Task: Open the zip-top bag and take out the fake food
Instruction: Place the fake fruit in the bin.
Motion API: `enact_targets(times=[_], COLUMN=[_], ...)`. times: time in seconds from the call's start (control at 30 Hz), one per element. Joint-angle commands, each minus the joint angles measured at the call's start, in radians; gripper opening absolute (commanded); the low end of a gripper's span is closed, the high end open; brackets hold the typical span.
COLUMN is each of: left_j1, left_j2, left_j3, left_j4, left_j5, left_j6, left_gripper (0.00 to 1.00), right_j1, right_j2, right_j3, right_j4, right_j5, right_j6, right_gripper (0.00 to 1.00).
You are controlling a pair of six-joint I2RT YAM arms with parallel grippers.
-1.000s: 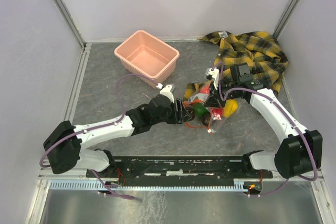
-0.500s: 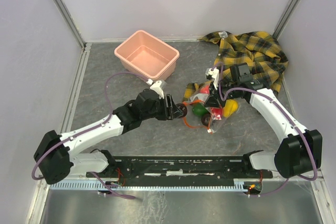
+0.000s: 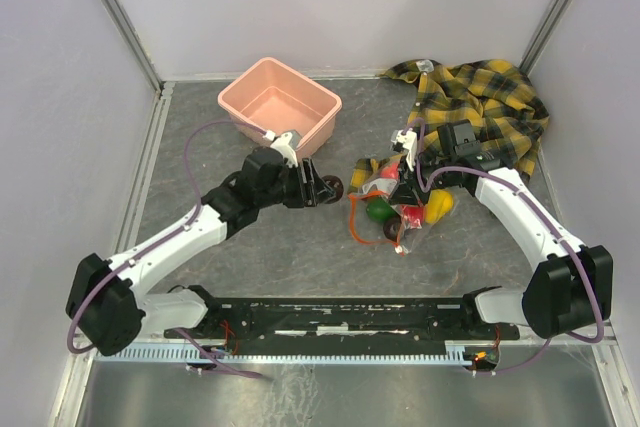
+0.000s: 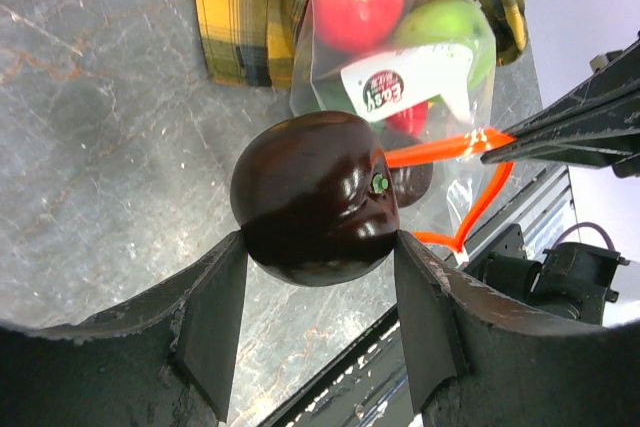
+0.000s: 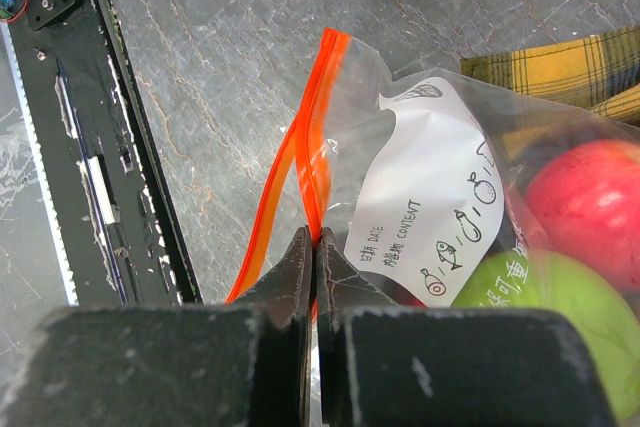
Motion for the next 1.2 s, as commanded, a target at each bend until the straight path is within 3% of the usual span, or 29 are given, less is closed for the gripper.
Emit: enact_targets(times=[0.0,0.77,1.17], left_j1=[0.043,0.355,0.402], left_j2=[0.035,0.238,0.327], left_j3=[0.087,0.289,0.380], left_j4=[0.027,0.207,0.144], left_j5=[0.052,0.186,0.101], left_j6=[0.085,0.076,0.140], left_gripper=[0.52,0.52,0.53], right_j1=[0.005,0.004,0.005], right_j2=[-0.001,0.005,0.008], right_j3=[0.018,0.016,0.015], right_j4=[0.000,-0.001,-0.004], right_j5=[0.000,-0.001,0.000], right_j6=[-0.017,-0.018,-0.019], right_gripper=[0.02,0.02,0.02])
